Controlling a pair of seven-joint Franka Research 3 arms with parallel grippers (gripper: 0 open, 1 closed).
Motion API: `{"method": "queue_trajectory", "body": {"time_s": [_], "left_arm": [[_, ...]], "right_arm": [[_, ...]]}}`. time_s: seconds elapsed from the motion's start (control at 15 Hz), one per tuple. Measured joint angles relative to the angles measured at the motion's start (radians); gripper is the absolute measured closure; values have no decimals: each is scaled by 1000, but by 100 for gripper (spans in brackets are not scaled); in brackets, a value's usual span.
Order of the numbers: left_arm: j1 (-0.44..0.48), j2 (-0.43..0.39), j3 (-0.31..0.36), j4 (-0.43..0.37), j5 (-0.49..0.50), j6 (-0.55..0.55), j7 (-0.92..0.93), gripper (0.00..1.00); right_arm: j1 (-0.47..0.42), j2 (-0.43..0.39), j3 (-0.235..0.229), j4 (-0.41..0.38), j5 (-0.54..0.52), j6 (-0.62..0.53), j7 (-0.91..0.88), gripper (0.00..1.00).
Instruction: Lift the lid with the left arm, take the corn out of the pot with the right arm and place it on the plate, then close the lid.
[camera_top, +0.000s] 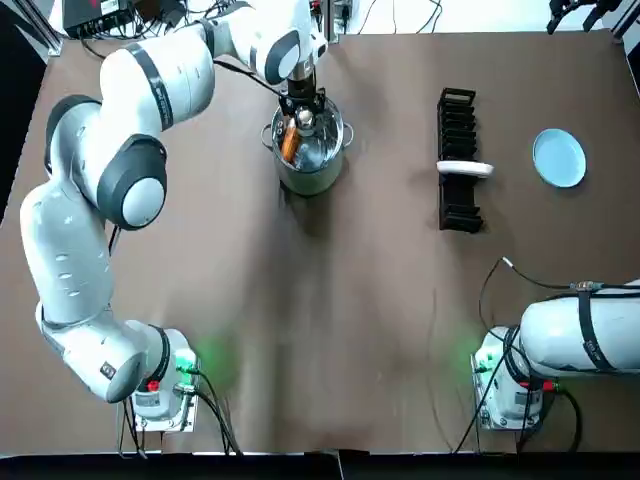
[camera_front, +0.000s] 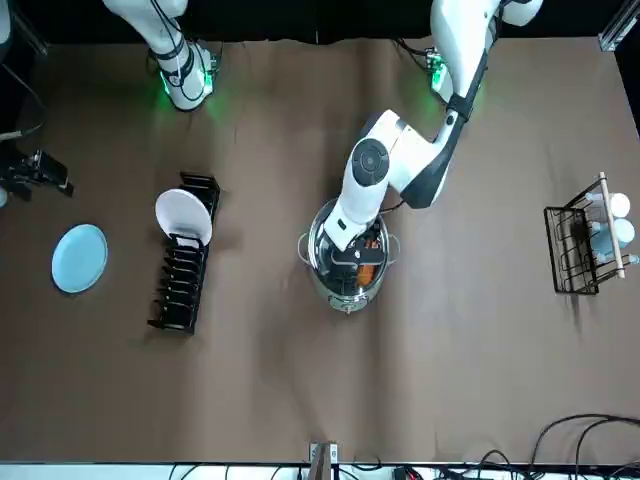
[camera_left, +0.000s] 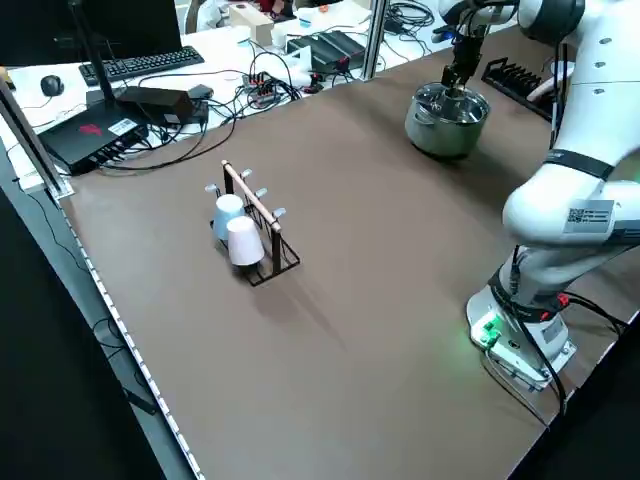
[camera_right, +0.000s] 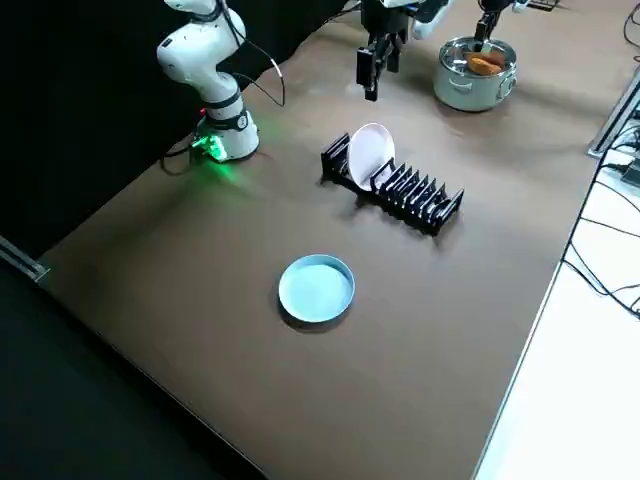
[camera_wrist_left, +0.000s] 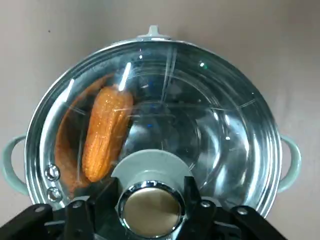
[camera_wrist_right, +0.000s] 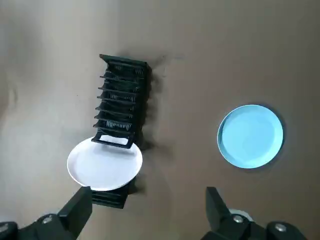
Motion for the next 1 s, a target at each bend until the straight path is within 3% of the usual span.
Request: {"method": "queue_trajectory", "body": {"time_s": [0.13, 0.33, 0.47, 0.6, 1.0], "left_arm": [[0, 0, 0, 1, 0, -11, -22, 36], [0, 0, -1, 1, 0, -12, -30, 37], [-1, 0, -1, 2, 0, -14, -35, 40], [-2, -1, -3, 5, -1, -15, -42, 49], [1, -2, -3, 5, -1, -19, -78, 49]], "right_arm": [[1, 0, 3, 0, 0, -2, 0, 0], [7, 5, 11, -1, 0, -4, 0, 0], [28, 6, 13, -1, 0, -4, 0, 0], [53, 6, 15, -1, 0, -4, 2, 0], [66, 7, 15, -1, 0, -7, 1, 0]]}}
